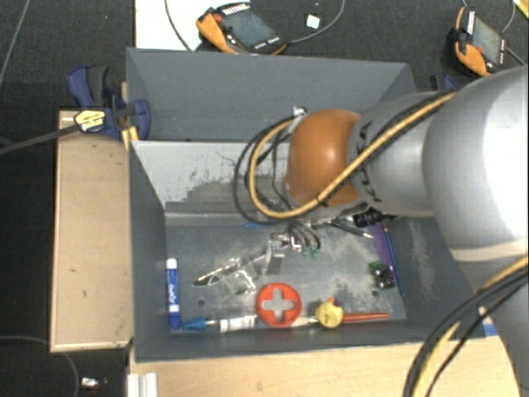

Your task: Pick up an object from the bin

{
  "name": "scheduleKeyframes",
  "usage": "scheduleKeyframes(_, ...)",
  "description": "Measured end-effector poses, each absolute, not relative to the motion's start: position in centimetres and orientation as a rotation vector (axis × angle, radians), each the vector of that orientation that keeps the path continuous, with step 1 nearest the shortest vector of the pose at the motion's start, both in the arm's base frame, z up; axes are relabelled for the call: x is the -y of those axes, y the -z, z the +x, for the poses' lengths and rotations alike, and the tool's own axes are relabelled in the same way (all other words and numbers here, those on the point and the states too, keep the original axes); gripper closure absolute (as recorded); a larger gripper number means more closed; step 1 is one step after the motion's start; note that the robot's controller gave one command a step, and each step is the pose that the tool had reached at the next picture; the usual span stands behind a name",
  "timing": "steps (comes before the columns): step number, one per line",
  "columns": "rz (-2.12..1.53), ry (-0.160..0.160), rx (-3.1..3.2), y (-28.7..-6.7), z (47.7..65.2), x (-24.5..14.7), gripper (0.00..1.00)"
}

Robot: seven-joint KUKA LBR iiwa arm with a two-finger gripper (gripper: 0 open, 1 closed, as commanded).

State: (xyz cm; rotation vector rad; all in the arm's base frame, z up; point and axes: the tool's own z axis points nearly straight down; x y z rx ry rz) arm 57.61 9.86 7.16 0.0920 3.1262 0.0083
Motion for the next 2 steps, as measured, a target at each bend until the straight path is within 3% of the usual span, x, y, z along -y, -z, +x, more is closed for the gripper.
scheduleKeyframes(1, -0.09, -0.006, -3.134, -10.1, 58.0, -14.5, 0.0)
scheduleKeyframes(2, -0.05, -0.005, -3.129, -7.1, 57.4, -14.9, 0.0)
